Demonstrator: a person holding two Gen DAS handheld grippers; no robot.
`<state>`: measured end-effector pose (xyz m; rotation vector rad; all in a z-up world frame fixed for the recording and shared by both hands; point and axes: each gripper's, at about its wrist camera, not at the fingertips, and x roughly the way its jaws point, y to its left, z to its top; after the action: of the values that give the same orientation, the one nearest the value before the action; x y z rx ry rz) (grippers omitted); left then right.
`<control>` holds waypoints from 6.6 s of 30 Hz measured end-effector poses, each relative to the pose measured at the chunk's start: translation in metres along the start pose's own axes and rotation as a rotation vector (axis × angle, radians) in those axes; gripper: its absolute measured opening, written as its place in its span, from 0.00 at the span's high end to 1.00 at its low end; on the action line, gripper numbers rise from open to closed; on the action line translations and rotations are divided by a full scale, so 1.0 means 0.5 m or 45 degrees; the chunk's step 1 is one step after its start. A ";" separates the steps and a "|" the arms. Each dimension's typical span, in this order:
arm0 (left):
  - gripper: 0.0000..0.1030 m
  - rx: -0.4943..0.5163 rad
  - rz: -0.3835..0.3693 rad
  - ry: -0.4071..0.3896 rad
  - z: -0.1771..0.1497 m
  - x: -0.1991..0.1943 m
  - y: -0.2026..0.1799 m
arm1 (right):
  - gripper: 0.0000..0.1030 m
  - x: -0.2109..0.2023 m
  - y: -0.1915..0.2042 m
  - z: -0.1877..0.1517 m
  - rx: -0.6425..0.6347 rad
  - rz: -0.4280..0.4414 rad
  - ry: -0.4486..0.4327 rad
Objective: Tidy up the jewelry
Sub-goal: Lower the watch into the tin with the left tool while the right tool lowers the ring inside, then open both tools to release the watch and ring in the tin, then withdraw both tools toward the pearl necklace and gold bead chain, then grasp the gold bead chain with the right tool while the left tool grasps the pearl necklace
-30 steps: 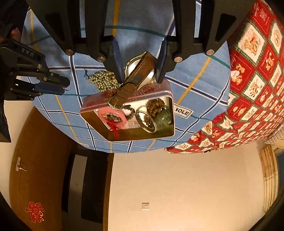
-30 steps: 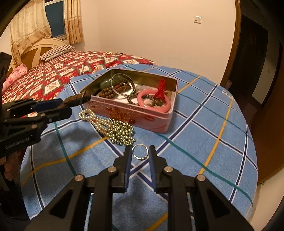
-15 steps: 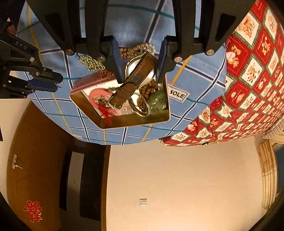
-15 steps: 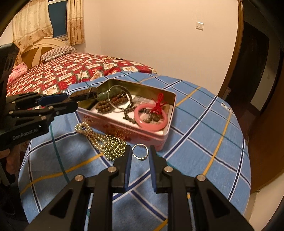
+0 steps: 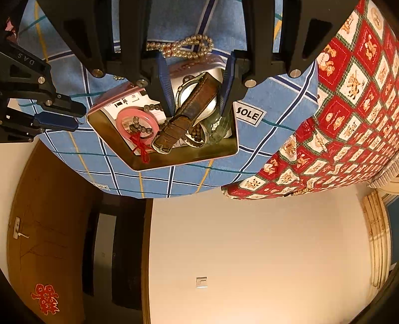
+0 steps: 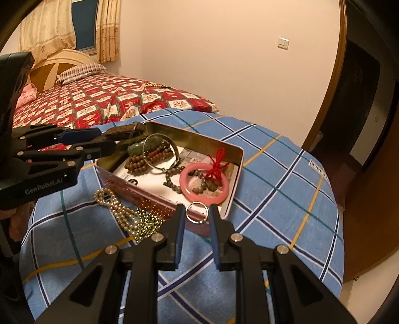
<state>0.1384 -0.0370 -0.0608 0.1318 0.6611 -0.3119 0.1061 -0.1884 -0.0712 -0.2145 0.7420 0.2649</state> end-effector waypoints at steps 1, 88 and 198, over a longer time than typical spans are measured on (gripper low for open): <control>0.64 0.003 0.001 0.001 0.001 0.003 0.000 | 0.79 0.002 -0.001 0.002 -0.002 -0.001 0.000; 0.64 0.139 0.067 0.064 0.047 0.151 -0.005 | 0.79 0.179 -0.027 0.087 -0.157 -0.051 0.132; 0.94 0.009 -0.024 0.126 -0.124 -0.040 -0.011 | 0.93 -0.015 0.021 -0.089 0.067 0.016 0.089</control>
<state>0.0854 -0.0238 -0.0970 0.1487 0.7593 -0.3273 0.0693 -0.1926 -0.0990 -0.1700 0.8188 0.2505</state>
